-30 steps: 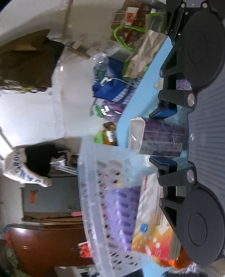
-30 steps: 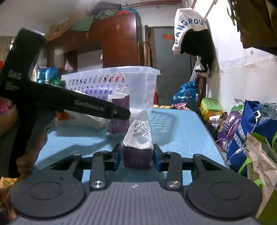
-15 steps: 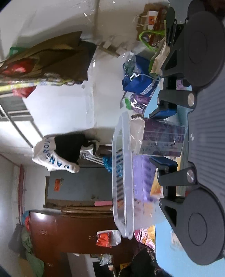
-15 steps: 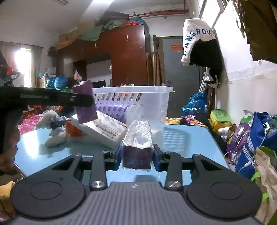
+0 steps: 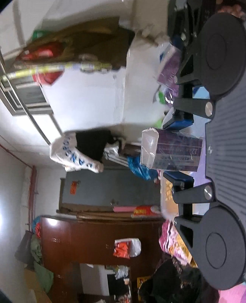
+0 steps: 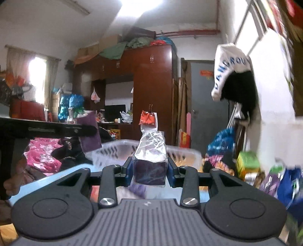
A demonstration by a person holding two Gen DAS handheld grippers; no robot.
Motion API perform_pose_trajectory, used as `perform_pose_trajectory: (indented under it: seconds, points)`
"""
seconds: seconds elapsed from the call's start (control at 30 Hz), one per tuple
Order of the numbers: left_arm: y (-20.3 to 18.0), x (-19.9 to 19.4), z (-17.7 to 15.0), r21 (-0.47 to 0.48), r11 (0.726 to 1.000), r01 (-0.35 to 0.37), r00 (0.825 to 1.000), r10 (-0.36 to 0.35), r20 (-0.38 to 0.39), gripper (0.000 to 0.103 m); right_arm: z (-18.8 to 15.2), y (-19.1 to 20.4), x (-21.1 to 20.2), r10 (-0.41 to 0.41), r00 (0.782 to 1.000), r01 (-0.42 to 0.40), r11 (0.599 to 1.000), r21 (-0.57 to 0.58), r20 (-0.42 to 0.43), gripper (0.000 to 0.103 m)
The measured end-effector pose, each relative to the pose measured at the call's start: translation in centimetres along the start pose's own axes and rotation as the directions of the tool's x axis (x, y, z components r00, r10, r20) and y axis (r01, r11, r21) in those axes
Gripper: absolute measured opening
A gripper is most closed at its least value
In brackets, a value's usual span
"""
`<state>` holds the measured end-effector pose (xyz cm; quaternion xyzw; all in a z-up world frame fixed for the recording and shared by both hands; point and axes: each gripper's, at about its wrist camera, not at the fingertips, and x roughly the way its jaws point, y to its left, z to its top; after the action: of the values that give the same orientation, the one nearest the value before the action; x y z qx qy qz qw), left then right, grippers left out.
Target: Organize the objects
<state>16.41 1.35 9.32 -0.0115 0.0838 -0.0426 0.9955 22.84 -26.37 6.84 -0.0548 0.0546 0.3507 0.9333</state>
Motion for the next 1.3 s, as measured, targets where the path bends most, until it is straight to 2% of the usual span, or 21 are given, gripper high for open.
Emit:
perform_pose_trajectory:
  seconds: [0.07, 0.17, 0.3, 0.4, 0.53, 0.7, 0.93, 0.97, 1.0, 1.03, 1.07, 1.1, 1.13, 1.17, 1.23, 1.3]
  points:
    - [0.6, 2.4, 1.8, 0.008, 0.999, -0.042, 0.998, 0.043, -0.052, 0.049, 1.7, 0.0, 2.7, -0.029, 0.999, 0.029, 0.999, -0.014, -0.041, 0.039]
    - [1.2, 5.7, 3.1, 0.043, 0.996, -0.080, 0.987, 0.085, -0.136, 0.049, 2.4, -0.5, 6.7, -0.052, 0.989, 0.053, 0.999, 0.002, -0.140, 0.039]
    - [1.8, 9.6, 3.6, 0.069, 0.985, -0.159, 0.958, 0.171, -0.231, 0.049, 1.9, -1.3, 11.2, -0.068, 0.958, 0.077, 0.997, 0.024, -0.277, 0.039]
    - [2.9, 11.9, 3.4, 0.079, 0.979, -0.185, 0.929, 0.201, -0.311, 0.049, 1.2, -1.8, 13.4, -0.087, 0.932, 0.105, 0.994, 0.031, -0.351, 0.039]
    - [4.2, 13.3, 2.5, 0.110, 0.974, -0.200, 0.904, 0.227, -0.361, 0.049, 0.4, -2.5, 13.7, -0.089, 0.924, 0.118, 0.991, 0.057, -0.372, 0.039]
    - [5.3, 14.0, 1.5, 0.081, 0.978, -0.194, 0.892, 0.210, -0.401, 0.049, 0.4, -3.1, 13.9, -0.078, 0.918, 0.119, 0.990, 0.082, -0.390, 0.039]
    - [5.6, 14.3, 0.7, 0.085, 0.969, -0.231, 0.875, 0.245, -0.418, 0.050, 0.3, -2.9, 15.2, -0.082, 0.898, 0.126, 0.989, 0.074, -0.433, 0.039]
    - [5.7, 14.4, 0.6, 0.080, 0.969, -0.235, 0.875, 0.246, -0.416, 0.050, 0.2, -3.0, 15.1, -0.081, 0.899, 0.129, 0.988, 0.084, -0.429, 0.040]
    - [5.9, 14.2, 0.5, 0.072, 0.970, -0.231, 0.884, 0.240, -0.402, 0.051, 0.4, -3.3, 15.2, -0.086, 0.901, 0.134, 0.987, 0.086, -0.424, 0.041]
    - [5.9, 14.0, 0.6, 0.072, 0.971, -0.227, 0.895, 0.237, -0.377, 0.059, 0.5, -3.4, 15.0, -0.097, 0.905, 0.144, 0.986, 0.083, -0.415, 0.045]
    - [5.8, 13.6, 0.7, 0.079, 0.970, -0.228, 0.906, 0.241, -0.348, 0.069, 0.6, -3.5, 14.7, -0.108, 0.909, 0.154, 0.985, 0.083, -0.402, 0.063]
    - [5.6, 13.1, 0.7, 0.083, 0.970, -0.229, 0.915, 0.244, -0.321, 0.091, 0.8, -3.5, 14.2, -0.109, 0.916, 0.154, 0.984, 0.086, -0.386, 0.074]
    - [5.5, 12.5, 0.7, 0.080, 0.971, -0.226, 0.924, 0.240, -0.298, 0.098, 0.9, -3.5, 13.6, -0.114, 0.925, 0.155, 0.984, 0.088, -0.362, 0.092]
    - [5.3, 11.8, 0.7, 0.077, 0.972, -0.220, 0.932, 0.233, -0.279, 0.098, 1.1, -3.5, 12.8, -0.130, 0.935, 0.167, 0.982, 0.087, -0.328, 0.099]
    - [4.8, 9.9, 0.5, 0.074, 0.970, -0.232, 0.940, 0.243, -0.240, 0.098, 1.1, -3.4, 10.5, -0.155, 0.952, 0.182, 0.980, 0.081, -0.263, 0.100]
    - [4.4, 7.5, -0.1, 0.076, 0.969, -0.236, 0.944, 0.247, -0.218, 0.098, 0.5, -3.4, 8.0, -0.147, 0.967, 0.174, 0.978, 0.117, -0.208, 0.103]
